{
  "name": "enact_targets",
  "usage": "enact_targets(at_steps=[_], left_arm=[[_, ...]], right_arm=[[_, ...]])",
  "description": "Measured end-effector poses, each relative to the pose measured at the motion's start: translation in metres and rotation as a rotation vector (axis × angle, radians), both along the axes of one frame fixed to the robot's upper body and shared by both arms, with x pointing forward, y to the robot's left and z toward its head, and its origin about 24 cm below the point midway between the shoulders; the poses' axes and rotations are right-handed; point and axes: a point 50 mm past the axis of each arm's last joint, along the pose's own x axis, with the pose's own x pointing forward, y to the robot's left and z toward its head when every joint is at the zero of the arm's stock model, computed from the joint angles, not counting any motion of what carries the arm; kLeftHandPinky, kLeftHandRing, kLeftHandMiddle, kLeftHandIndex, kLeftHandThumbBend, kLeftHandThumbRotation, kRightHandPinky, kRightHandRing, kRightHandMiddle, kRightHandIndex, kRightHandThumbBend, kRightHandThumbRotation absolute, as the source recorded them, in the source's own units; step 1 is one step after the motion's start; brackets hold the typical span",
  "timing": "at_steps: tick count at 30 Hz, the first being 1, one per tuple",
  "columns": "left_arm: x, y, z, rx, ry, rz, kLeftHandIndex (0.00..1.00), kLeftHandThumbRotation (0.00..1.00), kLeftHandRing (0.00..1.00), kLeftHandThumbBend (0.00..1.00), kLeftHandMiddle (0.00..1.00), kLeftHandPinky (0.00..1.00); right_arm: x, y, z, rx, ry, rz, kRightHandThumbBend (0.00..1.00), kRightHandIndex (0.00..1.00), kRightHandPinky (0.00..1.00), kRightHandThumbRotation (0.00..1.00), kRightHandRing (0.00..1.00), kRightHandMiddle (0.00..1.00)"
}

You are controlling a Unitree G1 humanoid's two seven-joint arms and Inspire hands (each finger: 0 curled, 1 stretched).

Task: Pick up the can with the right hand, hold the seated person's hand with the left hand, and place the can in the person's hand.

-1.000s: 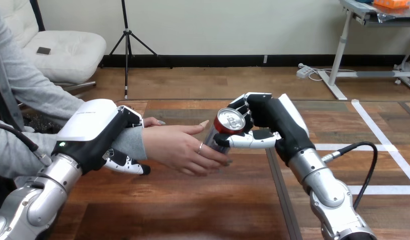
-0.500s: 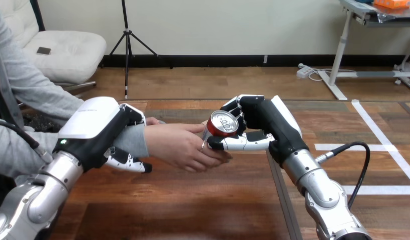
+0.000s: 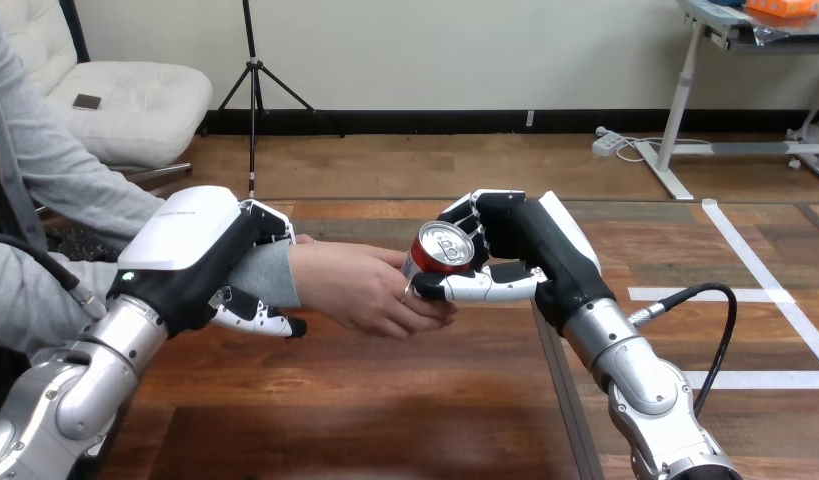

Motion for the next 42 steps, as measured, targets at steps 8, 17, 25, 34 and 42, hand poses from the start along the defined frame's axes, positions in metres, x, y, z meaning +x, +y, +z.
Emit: enact_targets(at_steps=[8,17,25,34,42], left_arm=[[0.001,-0.001,0.002,0.0,-0.006,-0.002,0.37,0.0,0.3,0.8,0.35,0.25],[0.003,-0.001,0.004,0.0,-0.014,-0.005,0.37,0.0,0.31,0.79,0.36,0.25],[0.003,-0.002,0.005,-0.001,-0.018,-0.006,0.37,0.0,0.31,0.78,0.36,0.25],[0.004,-0.001,0.006,-0.003,-0.023,-0.002,0.37,0.0,0.3,0.79,0.36,0.24],[0.004,0.0,0.008,-0.007,-0.031,0.002,0.37,0.0,0.31,0.79,0.36,0.25]], right_arm=[[0.0,0.001,0.0,0.003,-0.001,0.005,0.69,0.44,0.31,0.0,0.35,0.41],[0.0,0.003,0.001,0.008,-0.003,0.009,0.68,0.45,0.3,0.0,0.34,0.41],[0.0,0.004,0.003,0.01,-0.013,0.015,0.68,0.45,0.3,0.0,0.34,0.41],[0.001,0.005,0.008,0.012,-0.035,0.02,0.67,0.44,0.3,0.0,0.34,0.41],[0.002,0.006,0.011,0.013,-0.05,0.023,0.67,0.45,0.31,0.0,0.35,0.42]])
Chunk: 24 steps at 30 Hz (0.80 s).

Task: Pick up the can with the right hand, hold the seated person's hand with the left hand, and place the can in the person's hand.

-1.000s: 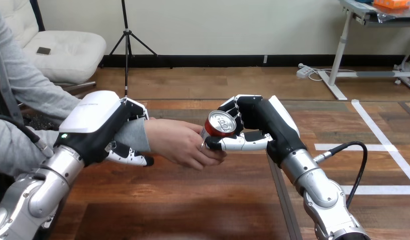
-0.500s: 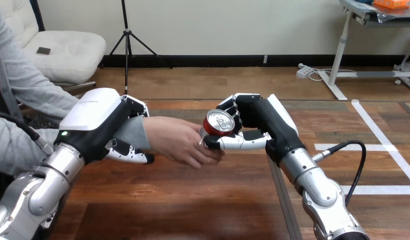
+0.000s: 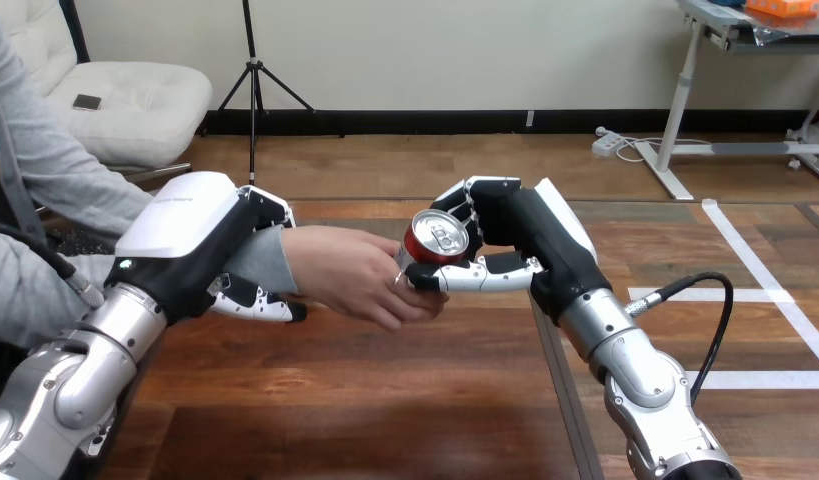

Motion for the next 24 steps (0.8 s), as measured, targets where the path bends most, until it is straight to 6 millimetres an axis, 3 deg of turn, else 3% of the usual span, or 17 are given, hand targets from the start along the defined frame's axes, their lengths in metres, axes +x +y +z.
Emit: enact_targets(at_steps=[7,19,24], left_arm=[[0.0003,-0.0001,0.0015,0.001,-0.002,0.001,0.39,0.0,0.33,0.78,0.38,0.27],[0.0021,-0.0041,0.0062,0.073,0.0,0.005,0.53,0.03,0.46,0.79,0.53,0.38],[0.0022,-0.0062,0.0081,0.103,-0.012,0.001,0.58,0.07,0.52,0.79,0.58,0.43]], right_arm=[[0.0004,0.0004,0.0025,0.002,-0.011,0.001,0.68,0.45,0.31,0.0,0.36,0.42],[0.002,0.001,0.0037,0.005,0.006,-0.007,0.74,0.49,0.37,0.0,0.42,0.47],[0.0028,0.0016,0.0044,0.003,0.022,-0.01,0.79,0.53,0.42,0.11,0.48,0.52]])
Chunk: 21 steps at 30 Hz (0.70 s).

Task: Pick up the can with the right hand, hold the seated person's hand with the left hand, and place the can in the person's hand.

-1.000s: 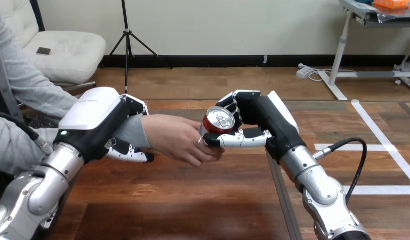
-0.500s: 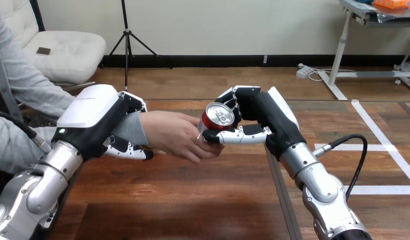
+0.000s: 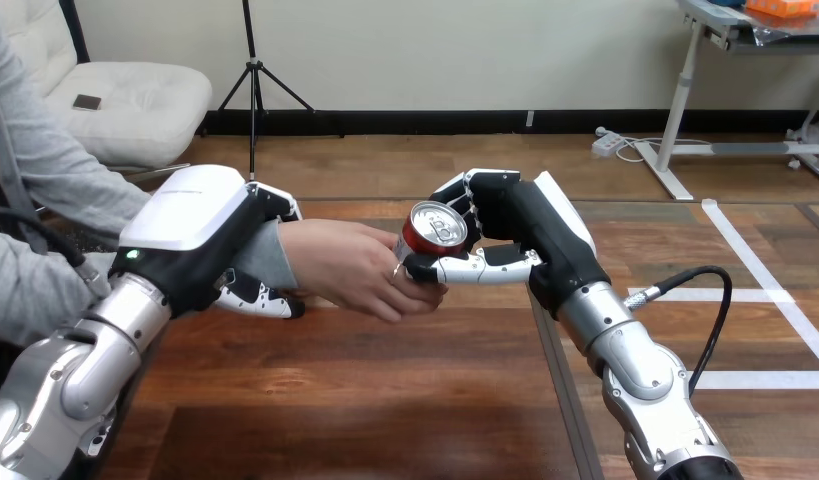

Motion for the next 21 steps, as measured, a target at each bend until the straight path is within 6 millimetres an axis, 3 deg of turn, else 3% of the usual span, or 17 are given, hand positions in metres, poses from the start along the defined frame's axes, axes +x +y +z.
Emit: enact_targets(at_steps=[4,5,14,21], left_arm=[[0.0,-0.0012,0.0012,0.013,-0.007,-0.003,0.6,0.09,0.56,0.8,0.61,0.47],[0.0001,-0.0016,0.0016,0.017,-0.009,-0.004,0.62,0.1,0.58,0.8,0.63,0.49],[0.0002,-0.0039,0.0042,0.03,-0.016,-0.009,0.65,0.12,0.65,0.81,0.67,0.58],[0.0003,-0.0055,0.0053,0.041,0.0,-0.015,0.68,0.14,0.68,0.81,0.7,0.63]], right_arm=[[0.0003,0.0003,0.0007,-0.002,0.009,0.001,0.8,0.56,0.45,0.23,0.51,0.54],[0.0003,0.0003,0.001,-0.002,0.011,0.001,0.83,0.57,0.47,0.33,0.53,0.56],[-0.0016,0.0007,0.0034,-0.009,0.008,0.013,0.96,0.68,0.57,0.67,0.64,0.66],[-0.0024,0.0031,0.0053,-0.033,0.006,0.055,0.99,0.77,0.64,0.83,0.73,0.75]])
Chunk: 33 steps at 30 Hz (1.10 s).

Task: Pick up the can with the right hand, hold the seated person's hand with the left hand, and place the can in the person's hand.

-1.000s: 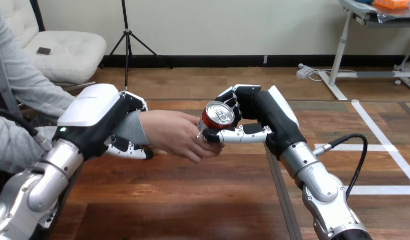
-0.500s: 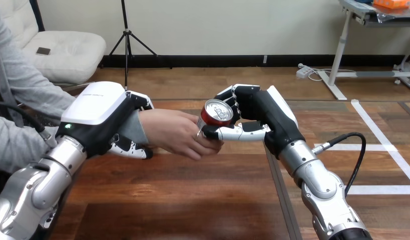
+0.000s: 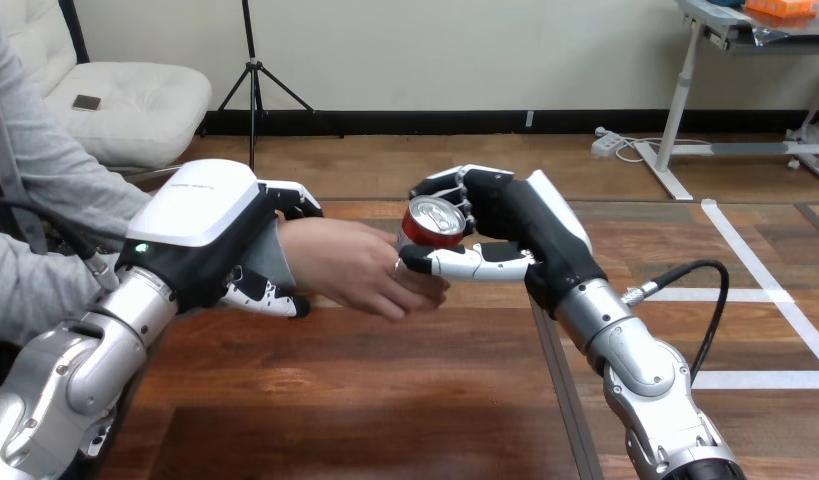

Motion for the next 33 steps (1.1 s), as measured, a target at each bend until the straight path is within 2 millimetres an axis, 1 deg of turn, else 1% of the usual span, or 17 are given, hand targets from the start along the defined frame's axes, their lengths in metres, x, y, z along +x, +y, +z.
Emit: enact_targets(at_steps=[1,2,7,10,11,16,21,28,33], left_arm=[[0.0,0.0,0.0,0.001,0.002,0.0,0.68,0.14,0.68,0.81,0.71,0.63],[0.0,0.0,0.0,0.003,0.005,-0.001,0.69,0.15,0.69,0.81,0.72,0.64],[-0.001,-0.001,0.0,0.001,0.018,-0.003,0.71,0.19,0.71,0.8,0.73,0.66],[-0.001,-0.001,0.0,-0.006,0.023,-0.003,0.72,0.23,0.72,0.8,0.74,0.67],[-0.002,-0.001,0.0,-0.011,0.025,-0.002,0.73,0.27,0.72,0.81,0.75,0.68],[-0.003,0.001,-0.001,-0.038,0.036,0.002,0.74,0.33,0.74,0.82,0.76,0.7],[-0.005,0.004,-0.003,-0.073,0.055,0.011,0.76,0.4,0.75,0.85,0.76,0.72],[-0.009,0.009,-0.005,-0.139,0.079,0.028,0.77,0.44,0.76,0.88,0.77,0.72],[-0.011,0.013,-0.006,-0.182,0.092,0.04,0.78,0.45,0.76,0.86,0.78,0.7]], right_arm=[[0.0,0.0,0.0,-0.005,0.0,0.006,1.0,0.78,0.65,0.85,0.73,0.76],[0.0,0.001,0.0,-0.009,0.0,0.011,1.0,0.8,0.68,0.89,0.76,0.78],[-0.001,0.001,0.0,-0.022,0.004,0.027,1.0,0.85,0.73,0.94,0.8,0.82],[0.0,0.0,0.0,-0.023,0.009,0.031,1.0,0.87,0.75,0.97,0.82,0.84],[0.0,0.0,0.0,-0.024,0.01,0.032,1.0,0.88,0.76,0.98,0.83,0.85],[0.0,-0.002,0.0,-0.016,0.014,0.034,1.0,0.89,0.78,0.99,0.85,0.86],[0.0,-0.003,0.0,0.006,0.016,0.028,1.0,0.9,0.79,1.0,0.84,0.86],[0.0,-0.005,0.001,0.019,0.017,0.022,1.0,0.9,0.8,1.0,0.84,0.86],[-0.001,-0.007,0.0,0.044,0.023,0.025,1.0,0.91,0.82,1.0,0.84,0.87]])
